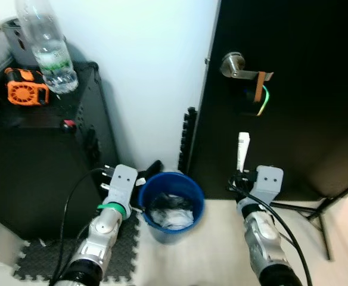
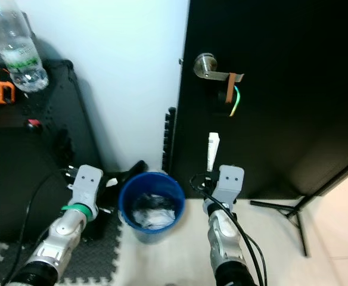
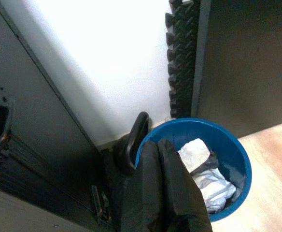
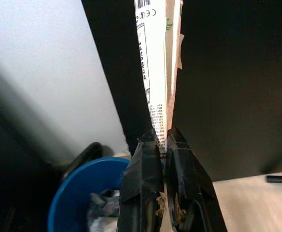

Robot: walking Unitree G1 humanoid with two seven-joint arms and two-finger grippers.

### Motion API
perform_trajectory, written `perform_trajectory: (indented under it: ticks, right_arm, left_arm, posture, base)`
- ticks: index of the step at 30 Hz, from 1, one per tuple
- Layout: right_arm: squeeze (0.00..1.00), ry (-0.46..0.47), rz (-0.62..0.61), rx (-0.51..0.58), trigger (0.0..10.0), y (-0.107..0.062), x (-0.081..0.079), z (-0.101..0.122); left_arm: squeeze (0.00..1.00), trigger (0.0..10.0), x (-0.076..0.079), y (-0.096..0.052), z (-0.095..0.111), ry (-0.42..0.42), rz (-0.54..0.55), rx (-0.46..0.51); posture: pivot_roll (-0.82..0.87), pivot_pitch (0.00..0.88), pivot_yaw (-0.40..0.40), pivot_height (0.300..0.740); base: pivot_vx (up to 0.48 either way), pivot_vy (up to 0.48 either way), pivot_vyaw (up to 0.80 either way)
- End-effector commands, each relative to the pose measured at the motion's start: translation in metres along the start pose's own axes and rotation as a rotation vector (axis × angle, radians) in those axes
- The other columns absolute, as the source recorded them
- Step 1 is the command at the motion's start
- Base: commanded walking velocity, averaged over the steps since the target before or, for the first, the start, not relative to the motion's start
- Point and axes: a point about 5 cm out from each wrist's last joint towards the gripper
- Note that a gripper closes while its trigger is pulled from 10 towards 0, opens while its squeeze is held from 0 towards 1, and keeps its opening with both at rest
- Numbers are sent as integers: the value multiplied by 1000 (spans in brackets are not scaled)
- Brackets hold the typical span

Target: Clean up the room

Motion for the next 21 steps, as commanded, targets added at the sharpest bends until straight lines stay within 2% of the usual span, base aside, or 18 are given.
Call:
perform_trajectory:
  ticks: [1,6,18,21]
  right_arm:
    - [0,-6,-5,-21,10000,-4,3,-5]
    - [0,5,17,-24,10000,-4,0,-6]
    - [0,14,109,-28,10000,-6,-13,-8]
    - [0,11,116,-28,10000,-7,-16,-8]
  left_arm:
    - [0,10000,3,-2,-4,-1,-1,-16]
    - [0,10000,0,-1,-4,-40,26,-13]
    - [0,10000,-1,-1,-3,-44,25,-12]
    - [0,10000,-1,-1,-3,-31,23,-11]
  posture:
    - [-23,35,23,720]
    - [-22,36,22,720]
    - [-21,36,23,720]
    - [-18,36,24,720]
  base:
    - [0,-289,0]
    - [0,0,0]
    - [0,0,0]
    - [396,0,0]
Point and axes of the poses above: a point about 5 cm out from each wrist's last joint towards the gripper, its own y axis pointing out of the wrist towards the gripper, its own z axis along the axis of the wrist's last joint, x = y × z
